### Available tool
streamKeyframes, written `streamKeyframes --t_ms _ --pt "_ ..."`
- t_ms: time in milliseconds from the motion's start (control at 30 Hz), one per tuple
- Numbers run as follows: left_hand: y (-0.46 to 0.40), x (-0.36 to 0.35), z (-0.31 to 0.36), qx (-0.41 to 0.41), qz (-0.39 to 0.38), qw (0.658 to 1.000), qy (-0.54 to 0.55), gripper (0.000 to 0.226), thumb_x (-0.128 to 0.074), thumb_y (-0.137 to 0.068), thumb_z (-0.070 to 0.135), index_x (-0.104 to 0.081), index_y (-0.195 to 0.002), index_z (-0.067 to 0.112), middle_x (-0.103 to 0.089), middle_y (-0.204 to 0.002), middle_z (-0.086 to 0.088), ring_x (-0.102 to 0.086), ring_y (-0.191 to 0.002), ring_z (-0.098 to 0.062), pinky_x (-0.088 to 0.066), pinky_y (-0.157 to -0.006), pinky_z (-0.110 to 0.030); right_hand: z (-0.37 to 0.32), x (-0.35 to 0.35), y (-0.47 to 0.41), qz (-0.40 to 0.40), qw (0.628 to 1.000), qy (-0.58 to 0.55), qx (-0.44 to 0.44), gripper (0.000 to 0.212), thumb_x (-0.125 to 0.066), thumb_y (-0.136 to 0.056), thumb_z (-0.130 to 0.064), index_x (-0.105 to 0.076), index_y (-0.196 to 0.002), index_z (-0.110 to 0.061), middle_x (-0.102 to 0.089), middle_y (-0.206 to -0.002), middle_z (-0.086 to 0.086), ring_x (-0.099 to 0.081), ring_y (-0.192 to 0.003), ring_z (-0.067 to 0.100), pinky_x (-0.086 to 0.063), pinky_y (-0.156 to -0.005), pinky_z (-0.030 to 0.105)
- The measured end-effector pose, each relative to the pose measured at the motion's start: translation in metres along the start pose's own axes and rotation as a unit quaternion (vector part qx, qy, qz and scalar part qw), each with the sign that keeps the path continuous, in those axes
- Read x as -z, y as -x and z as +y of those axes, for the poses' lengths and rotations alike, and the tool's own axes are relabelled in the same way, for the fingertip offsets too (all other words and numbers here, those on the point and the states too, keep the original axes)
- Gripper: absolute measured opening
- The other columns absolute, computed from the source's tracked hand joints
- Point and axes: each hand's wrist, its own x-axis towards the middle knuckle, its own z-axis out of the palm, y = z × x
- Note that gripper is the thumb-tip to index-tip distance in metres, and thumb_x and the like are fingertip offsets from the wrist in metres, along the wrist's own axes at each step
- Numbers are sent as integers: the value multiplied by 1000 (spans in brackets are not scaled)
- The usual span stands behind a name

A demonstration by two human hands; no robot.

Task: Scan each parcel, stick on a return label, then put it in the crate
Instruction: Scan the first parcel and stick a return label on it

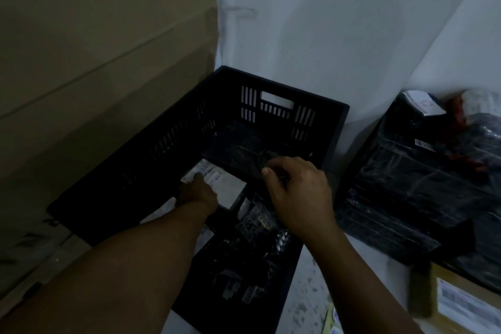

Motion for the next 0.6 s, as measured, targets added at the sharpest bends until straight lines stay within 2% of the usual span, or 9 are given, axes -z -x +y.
streamKeyframes --t_ms 67,167,233,300,367,433,500,600 --pt "2 2 -1 -44 -28 995 -81 66 -66 -89 48 -45 -142 15 -30 -149 -20 -37 -133 -38 -40 -109 -45 0 1 0 -2 1000 -2 0 20 -59 -97 -40 -73 -103 -27 -69 -98 -7 -62 -94 19 -51 -85 44" --pt "-7 -4 -4 -119 -96 974 -166 90 -61 -86 64 -21 -156 24 -1 -162 -17 -7 -148 -40 -19 -121 -47 -1 1 -1 -7 1000 1 -2 21 -58 -97 -41 -72 -104 -28 -69 -99 -6 -61 -94 18 -51 -86 45" --pt "-11 -13 -1 -142 -144 966 -159 99 -62 -87 63 -3 -158 26 11 -164 -15 4 -150 -41 -11 -122 -51 -1 2 -1 -9 1000 1 -5 21 -58 -97 -41 -73 -104 -27 -69 -99 -6 -61 -93 18 -51 -86 44" --pt "-14 -20 0 -134 -180 967 -121 101 -63 -89 58 4 -158 26 16 -164 -15 8 -150 -42 -11 -121 -52 -1 3 -1 -6 1000 4 -3 21 -59 -97 -40 -73 -104 -27 -69 -98 -6 -61 -93 18 -50 -86 43" --pt "-17 -21 -1 -142 -167 969 -110 98 -64 -89 55 -3 -158 23 9 -164 -16 1 -150 -41 -15 -120 -48 -2 4 -1 -2 1000 13 -1 21 -59 -96 -41 -73 -104 -27 -69 -97 -5 -61 -93 18 -50 -86 41" --pt "-14 -15 1 -172 -132 971 -99 80 -65 -90 49 -28 -153 15 -21 -161 -17 -27 -145 -36 -32 -114 -39 -1 3 -1 5 1000 5 -3 22 -59 -96 -39 -73 -106 -26 -69 -99 -5 -61 -94 18 -50 -86 40" --pt "-8 -2 10 -202 -84 975 -47 57 -65 -92 39 -51 -139 11 -53 -140 -15 -53 -124 -31 -47 -98 -33 0 4 0 32 998 -45 -12 19 -60 -97 -34 -73 -105 -23 -69 -98 -4 -60 -93 17 -51 -84 40" --pt "14 27 38 -255 22 966 26 31 -67 -92 31 -69 -117 13 -69 -118 -12 -63 -105 -31 -52 -85 -33 5 11 6 117 983 -138 -39 16 -62 -96 -27 -72 -104 -19 -69 -95 -2 -62 -89 16 -53 -79 41"
